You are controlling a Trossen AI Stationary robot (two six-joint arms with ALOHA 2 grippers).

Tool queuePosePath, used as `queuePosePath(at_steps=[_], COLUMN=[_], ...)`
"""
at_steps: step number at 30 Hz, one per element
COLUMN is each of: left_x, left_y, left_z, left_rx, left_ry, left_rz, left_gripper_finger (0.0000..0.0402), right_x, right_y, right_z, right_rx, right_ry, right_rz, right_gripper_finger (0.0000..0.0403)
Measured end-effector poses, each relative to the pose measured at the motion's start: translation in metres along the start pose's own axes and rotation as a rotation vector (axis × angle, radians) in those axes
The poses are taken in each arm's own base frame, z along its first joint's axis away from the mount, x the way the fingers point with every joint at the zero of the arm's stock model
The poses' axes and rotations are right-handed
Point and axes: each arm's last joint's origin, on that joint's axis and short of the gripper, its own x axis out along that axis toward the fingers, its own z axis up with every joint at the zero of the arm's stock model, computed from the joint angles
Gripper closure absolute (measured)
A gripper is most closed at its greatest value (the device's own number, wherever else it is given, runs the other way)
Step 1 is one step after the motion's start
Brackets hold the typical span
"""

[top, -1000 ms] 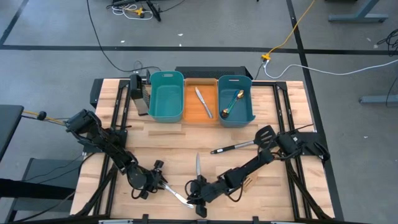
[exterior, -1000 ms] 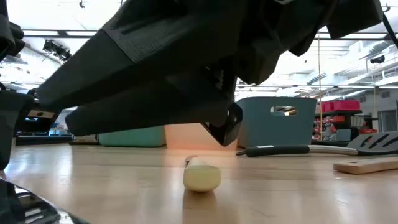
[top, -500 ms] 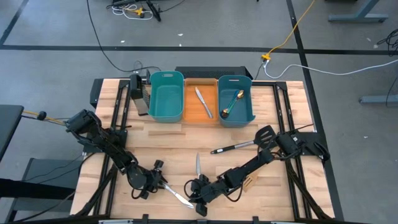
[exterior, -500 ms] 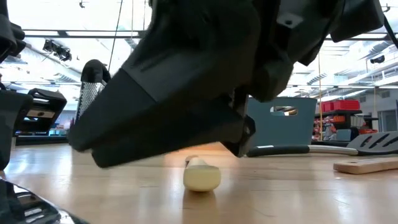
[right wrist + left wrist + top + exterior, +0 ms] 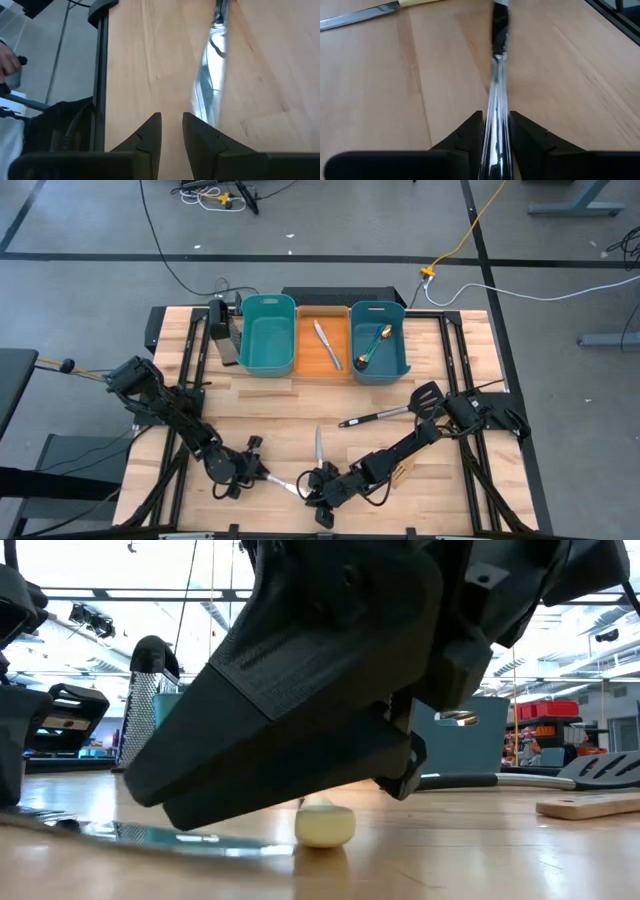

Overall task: Pick & Place Kitchen Items
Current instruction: Put the silver knife into the orange bin

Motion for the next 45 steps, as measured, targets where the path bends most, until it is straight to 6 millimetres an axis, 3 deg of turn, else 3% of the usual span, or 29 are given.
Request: queuePosePath(at_steps=[5, 25, 40, 45], left_x=[0.0, 0.0, 0.0, 0.002], left_y=[0.002, 0.001, 0.0, 0.004], left_z=[0.0, 0.0, 0.001, 0.002], left_rx=[-0.005, -0.034, -0.085, -0.132], left_ry=[-0.005, 0.006, 0.005, 0.009], left_rz=[0.033, 0.008, -0.017, -0.026], left_gripper_finger=[0.0332, 0.0334, 0.0334, 0.0334], right_x=[0.0, 0.0, -0.002, -0.002], right_y=[-0.001, -0.021, -0.027, -0.02], right_z=[-0.001, 0.013, 0.012, 0.017], right_rx=[0.0, -0.105, -0.144, -0.156], right_ry=[0.012, -0.003, 0.037, 0.075], right_rz=[-0.015, -0.114, -0.179, -0.167], right_gripper_finger=[0.0314, 0.0314, 0.0314, 0.0314])
